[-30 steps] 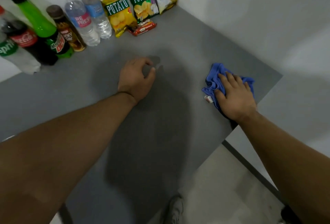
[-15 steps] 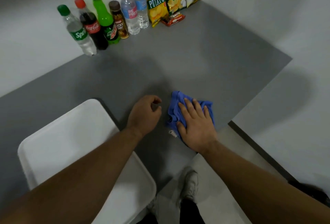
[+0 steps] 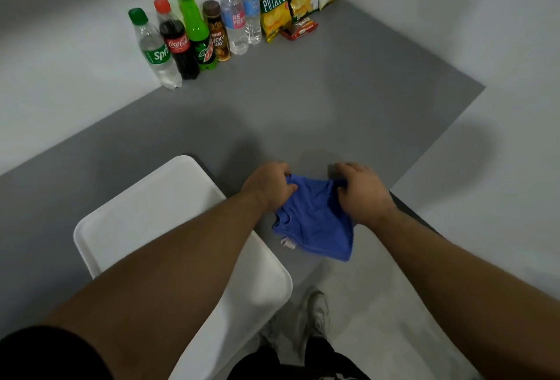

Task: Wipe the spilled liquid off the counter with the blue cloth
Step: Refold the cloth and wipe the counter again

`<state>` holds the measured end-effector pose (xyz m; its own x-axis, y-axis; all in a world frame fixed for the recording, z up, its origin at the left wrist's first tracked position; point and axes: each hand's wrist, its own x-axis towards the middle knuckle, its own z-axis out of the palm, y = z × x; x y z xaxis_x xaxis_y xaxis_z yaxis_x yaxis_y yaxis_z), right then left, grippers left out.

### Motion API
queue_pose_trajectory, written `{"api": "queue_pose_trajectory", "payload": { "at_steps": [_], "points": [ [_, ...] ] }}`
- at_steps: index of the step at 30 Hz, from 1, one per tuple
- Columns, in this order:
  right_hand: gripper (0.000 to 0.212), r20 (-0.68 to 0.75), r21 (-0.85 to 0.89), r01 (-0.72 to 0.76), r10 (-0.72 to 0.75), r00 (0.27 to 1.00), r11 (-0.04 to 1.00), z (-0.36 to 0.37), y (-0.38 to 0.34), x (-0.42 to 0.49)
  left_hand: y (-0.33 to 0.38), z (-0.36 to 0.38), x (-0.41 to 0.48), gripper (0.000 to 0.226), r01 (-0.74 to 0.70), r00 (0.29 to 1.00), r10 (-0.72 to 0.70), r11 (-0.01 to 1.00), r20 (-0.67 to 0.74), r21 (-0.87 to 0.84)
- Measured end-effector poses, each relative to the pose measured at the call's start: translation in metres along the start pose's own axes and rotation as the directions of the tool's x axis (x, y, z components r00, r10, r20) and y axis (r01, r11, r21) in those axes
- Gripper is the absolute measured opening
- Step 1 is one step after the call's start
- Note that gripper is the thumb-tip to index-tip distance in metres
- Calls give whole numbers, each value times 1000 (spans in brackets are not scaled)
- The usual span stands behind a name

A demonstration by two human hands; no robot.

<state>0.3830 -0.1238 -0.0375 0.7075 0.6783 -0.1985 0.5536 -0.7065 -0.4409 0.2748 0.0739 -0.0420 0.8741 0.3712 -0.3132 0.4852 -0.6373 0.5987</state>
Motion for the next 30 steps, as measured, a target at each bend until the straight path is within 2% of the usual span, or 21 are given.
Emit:
{"api": "queue_pose_trajectory", "payload": {
  "at_steps": [2,4,5,8,10,12,13,15,18,21,23,27,30],
  "points": [
    [35,141,-79,4,7,990,997,-7,7,3,3,-3,1,16,56,998,-57,996,-22,-67],
    [13,174,3,11,-12,985,1000,-16,12,0,6,-10,-1,12,76,997,-80,973,-7,-219],
    [12,155,79,-13,0,988,997,-24,13,-3,10,-16,-3,14,69,997,-71,954,5,-291],
    [17,-19,339,-20,28,999,941,-59,16,-9,27,-47,-15,21,-7,999,-18,884,-49,-468],
    [17,-159,553,73,19,987,830,-87,13,-16,42,-72,-26,20,-116,983,24,852,-183,-511],
    [21,-241,666,186,-27,970,723,-109,12,-25,53,-90,-41,19,-269,943,129,840,-308,-471],
    [23,-268,654,229,-63,961,721,-114,12,-30,57,-94,-49,19,-314,926,172,843,-335,-436],
    [21,-277,589,250,-99,956,769,-111,16,-39,59,-87,-64,19,-303,931,193,882,-310,-360],
    [28,-194,517,180,-91,977,837,-86,29,-47,47,-53,-76,16,-261,943,211,949,-258,-176],
    [29,-63,324,106,-90,994,940,-59,46,-57,28,-17,-84,19,-145,985,135,984,-106,-100],
    [23,-4,285,112,-115,993,952,-48,54,-65,18,2,-92,21,-106,994,105,993,-14,-58],
    [24,42,322,149,-171,984,935,-46,65,-74,16,14,-106,19,-77,996,81,994,40,-82],
    [29,-40,377,188,-187,982,907,-55,63,-67,27,13,-110,15,-38,992,63,973,105,-229]
  ]
}}
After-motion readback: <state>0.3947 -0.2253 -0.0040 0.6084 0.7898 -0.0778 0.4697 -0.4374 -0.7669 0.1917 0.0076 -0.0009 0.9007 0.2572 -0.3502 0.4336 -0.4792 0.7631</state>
